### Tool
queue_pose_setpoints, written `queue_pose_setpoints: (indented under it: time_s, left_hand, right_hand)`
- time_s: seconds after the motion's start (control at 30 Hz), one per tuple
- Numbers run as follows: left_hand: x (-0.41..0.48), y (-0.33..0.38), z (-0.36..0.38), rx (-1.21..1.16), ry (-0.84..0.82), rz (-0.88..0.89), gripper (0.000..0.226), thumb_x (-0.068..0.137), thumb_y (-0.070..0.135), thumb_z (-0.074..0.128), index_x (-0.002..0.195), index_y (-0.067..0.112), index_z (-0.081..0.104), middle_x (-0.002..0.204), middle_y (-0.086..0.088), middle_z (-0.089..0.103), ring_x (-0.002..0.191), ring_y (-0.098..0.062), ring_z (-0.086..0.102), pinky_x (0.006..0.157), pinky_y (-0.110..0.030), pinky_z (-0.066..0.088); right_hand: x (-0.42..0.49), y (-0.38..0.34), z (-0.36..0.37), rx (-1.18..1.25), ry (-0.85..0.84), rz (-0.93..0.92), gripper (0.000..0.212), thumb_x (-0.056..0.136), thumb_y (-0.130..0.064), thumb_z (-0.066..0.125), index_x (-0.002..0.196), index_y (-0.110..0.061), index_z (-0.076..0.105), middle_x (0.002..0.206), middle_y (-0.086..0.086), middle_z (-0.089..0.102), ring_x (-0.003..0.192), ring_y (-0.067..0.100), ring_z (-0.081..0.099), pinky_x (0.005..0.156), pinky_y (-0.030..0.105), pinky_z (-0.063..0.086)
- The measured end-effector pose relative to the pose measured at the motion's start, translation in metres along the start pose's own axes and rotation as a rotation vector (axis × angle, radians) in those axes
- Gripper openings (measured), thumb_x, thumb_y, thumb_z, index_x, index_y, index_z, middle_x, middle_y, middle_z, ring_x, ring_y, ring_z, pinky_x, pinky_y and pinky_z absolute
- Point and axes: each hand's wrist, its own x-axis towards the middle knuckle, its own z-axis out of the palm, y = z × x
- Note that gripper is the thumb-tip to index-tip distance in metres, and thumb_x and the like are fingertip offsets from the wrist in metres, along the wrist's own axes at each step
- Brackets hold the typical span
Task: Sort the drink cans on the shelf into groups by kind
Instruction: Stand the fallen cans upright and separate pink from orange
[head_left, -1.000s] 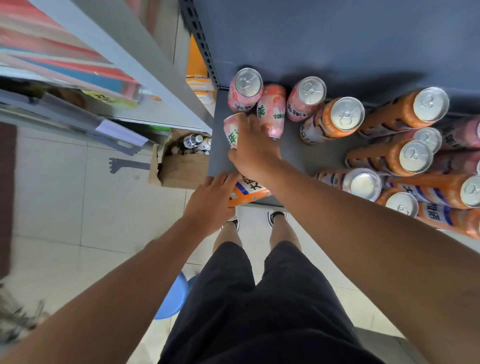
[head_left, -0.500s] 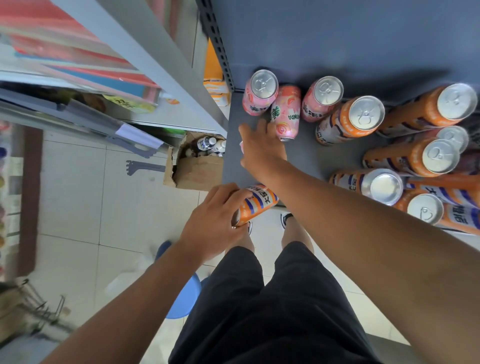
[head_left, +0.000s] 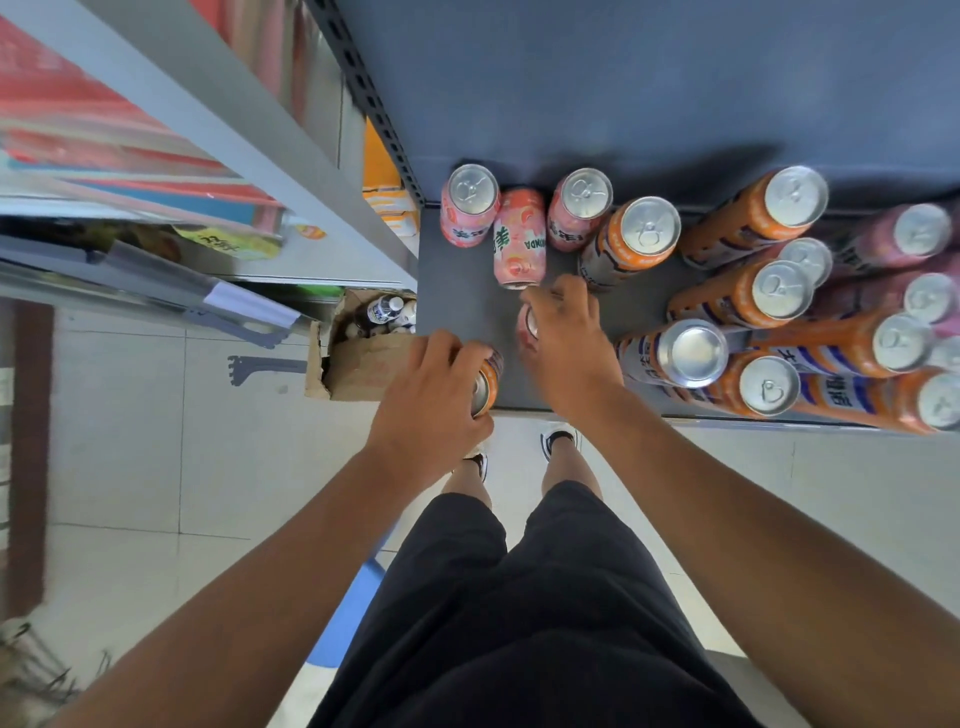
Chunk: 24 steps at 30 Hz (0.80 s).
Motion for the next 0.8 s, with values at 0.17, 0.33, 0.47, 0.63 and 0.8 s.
queue_pose_setpoints:
  time_s: [0.17, 0.33, 0.47, 0.63, 0.8]
  left_hand:
    - [0.007, 0.002, 0.002, 0.031, -0.105, -0.051, 0.067, 0.079, 0.026, 0.077, 0.138, 0.024, 0.046, 0.131, -0.005, 0.047, 0.123, -0.025, 0.042, 0.092, -0.031, 0.047]
    - [0.012, 0.003, -0.004, -0.073, -0.095, -0.041, 0.063, 0.081, 0.029, 0.076, 0.137, 0.024, 0.047, 0.138, 0.0, 0.042, 0.127, -0.024, 0.039, 0.095, -0.034, 0.047]
    - [0.013, 0.002, -0.008, -0.145, -0.109, -0.059, 0.063, 0.083, 0.049, 0.069, 0.138, 0.027, 0.046, 0.143, 0.004, 0.042, 0.129, -0.022, 0.038, 0.094, -0.038, 0.045]
    - [0.014, 0.0, -0.011, -0.33, 0.131, -0.106, 0.054, 0.092, 0.055, 0.042, 0.128, 0.018, 0.057, 0.132, -0.001, 0.057, 0.118, -0.024, 0.051, 0.092, -0.034, 0.043]
    - [0.027, -0.01, -0.016, -0.326, 0.255, -0.143, 0.044, 0.095, 0.041, 0.043, 0.123, 0.012, 0.06, 0.126, -0.006, 0.061, 0.114, -0.027, 0.055, 0.093, -0.037, 0.044]
  right_hand:
    - [-0.013, 0.004, 0.002, -0.066, -0.038, -0.001, 0.052, 0.086, -0.016, 0.071, 0.132, -0.021, 0.048, 0.131, 0.009, 0.036, 0.121, 0.029, 0.039, 0.073, 0.04, 0.054]
    - [-0.013, 0.002, -0.003, -0.055, -0.05, 0.004, 0.052, 0.088, -0.028, 0.069, 0.135, -0.021, 0.047, 0.132, 0.009, 0.038, 0.123, 0.03, 0.04, 0.084, 0.042, 0.052]
    - [0.0, -0.009, -0.012, 0.025, -0.034, 0.067, 0.055, 0.094, -0.039, 0.058, 0.141, -0.018, 0.041, 0.138, 0.009, 0.043, 0.128, 0.033, 0.043, 0.096, 0.045, 0.043]
    - [0.035, -0.022, -0.025, 0.039, -0.106, 0.229, 0.059, 0.093, -0.039, 0.055, 0.141, -0.011, 0.036, 0.142, 0.014, 0.044, 0.131, 0.037, 0.042, 0.098, 0.046, 0.041]
    - [0.077, -0.03, -0.019, 0.06, -0.211, 0.422, 0.073, 0.089, -0.051, 0.057, 0.141, -0.005, 0.033, 0.14, 0.014, 0.052, 0.127, 0.036, 0.051, 0.097, 0.042, 0.043]
